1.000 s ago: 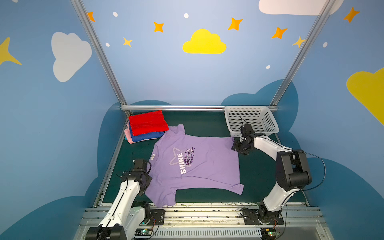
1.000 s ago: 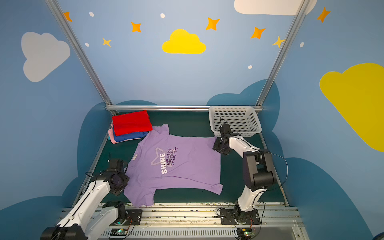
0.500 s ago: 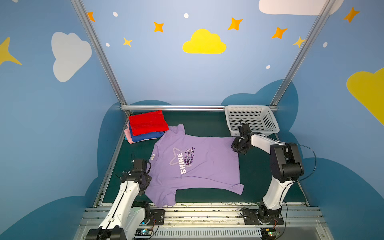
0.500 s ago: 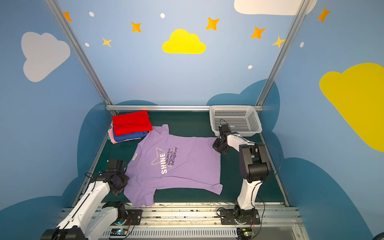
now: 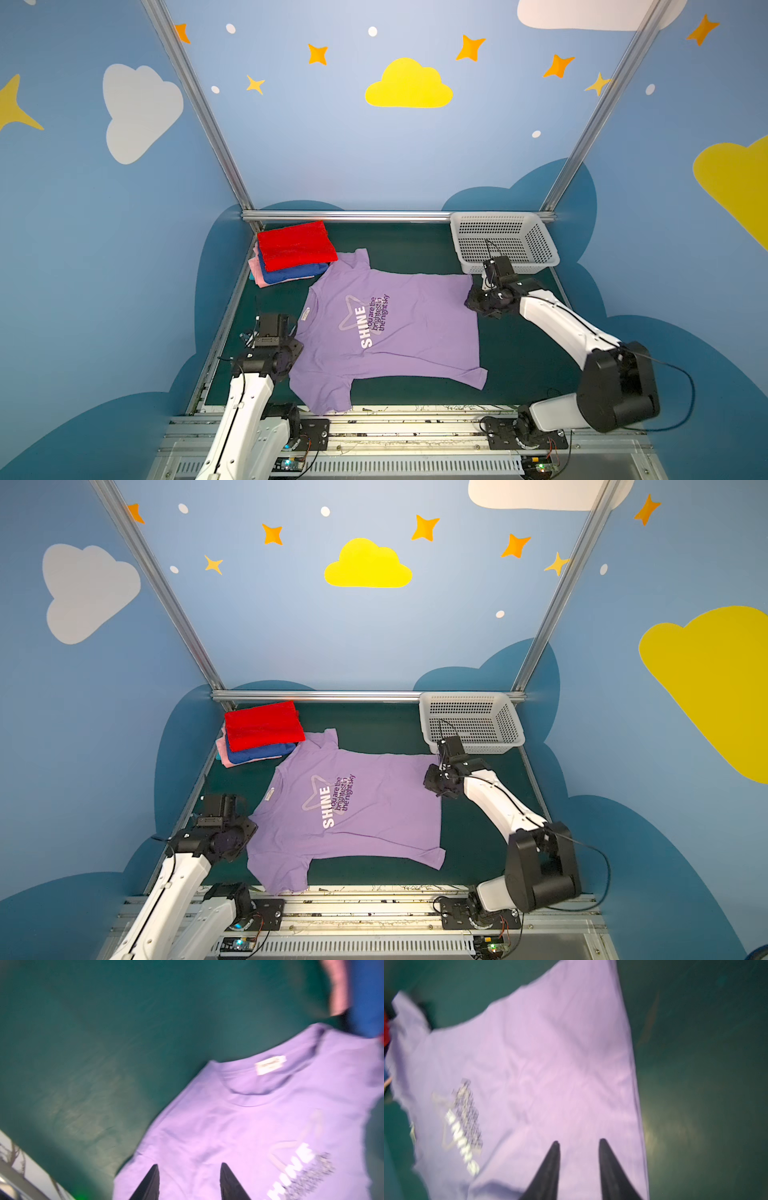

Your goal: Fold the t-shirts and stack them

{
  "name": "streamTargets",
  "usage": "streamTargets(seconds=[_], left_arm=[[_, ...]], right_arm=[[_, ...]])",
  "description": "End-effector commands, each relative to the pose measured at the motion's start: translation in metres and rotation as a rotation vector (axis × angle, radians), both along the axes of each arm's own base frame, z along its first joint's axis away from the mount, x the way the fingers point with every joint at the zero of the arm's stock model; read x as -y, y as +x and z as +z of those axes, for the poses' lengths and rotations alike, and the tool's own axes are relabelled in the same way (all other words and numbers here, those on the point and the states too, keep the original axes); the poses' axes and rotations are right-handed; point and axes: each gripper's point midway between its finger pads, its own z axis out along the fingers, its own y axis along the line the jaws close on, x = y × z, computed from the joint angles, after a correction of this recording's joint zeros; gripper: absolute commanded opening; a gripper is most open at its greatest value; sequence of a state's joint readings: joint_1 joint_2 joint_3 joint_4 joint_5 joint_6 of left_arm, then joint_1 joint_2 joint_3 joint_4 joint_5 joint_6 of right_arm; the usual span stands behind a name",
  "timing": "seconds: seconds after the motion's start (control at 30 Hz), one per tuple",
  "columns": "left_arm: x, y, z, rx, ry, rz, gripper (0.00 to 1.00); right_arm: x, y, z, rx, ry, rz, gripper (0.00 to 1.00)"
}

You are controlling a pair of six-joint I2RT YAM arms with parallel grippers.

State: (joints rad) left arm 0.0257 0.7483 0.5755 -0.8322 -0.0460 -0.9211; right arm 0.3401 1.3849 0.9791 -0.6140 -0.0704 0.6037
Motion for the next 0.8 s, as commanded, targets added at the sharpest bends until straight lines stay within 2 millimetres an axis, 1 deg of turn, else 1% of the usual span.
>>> streamTargets(seconds=[0.0, 0.07, 0.17, 0.2, 0.3, 0.43, 0.5, 0.6, 0.77], left_arm=[[0.012, 0.007, 0.010, 0.006, -0.030, -0.042, 0.48], [0.023, 0.017, 0.013, 0.001, -0.034, -0.090, 0.47], [0.044, 0.029, 0.018, -0.010, -0.001, -0.183, 0.39], [0.052, 0.033, 0.020, -0.004, 0.013, -0.213, 0.37], [0.072, 0.042, 0.020, -0.007, 0.029, -0.283, 0.36], [0.088, 0.052, 0.011, -0.028, 0.025, -0.323, 0.37], [0.094, 0.057, 0.008, -0.043, 0.027, -0.338, 0.37], [0.098, 0.060, 0.007, -0.046, 0.031, -0.351, 0.37], [0.097, 0.059, 0.006, -0.048, 0.036, -0.349, 0.37]], right_arm=[[0.014, -0.062, -0.014, -0.146, -0.118, 0.082, 0.40], [0.016, -0.090, -0.020, -0.196, -0.163, 0.111, 0.44], [0.017, -0.124, -0.031, -0.271, -0.194, 0.127, 0.45], [0.016, -0.134, -0.037, -0.292, -0.196, 0.131, 0.44], [0.014, -0.150, -0.050, -0.331, -0.212, 0.134, 0.42], [0.005, -0.158, -0.060, -0.360, -0.209, 0.144, 0.40], [-0.001, -0.160, -0.062, -0.356, -0.212, 0.155, 0.43], [-0.009, -0.160, -0.066, -0.351, -0.219, 0.174, 0.44], [-0.018, -0.160, -0.076, -0.358, -0.254, 0.202, 0.45]])
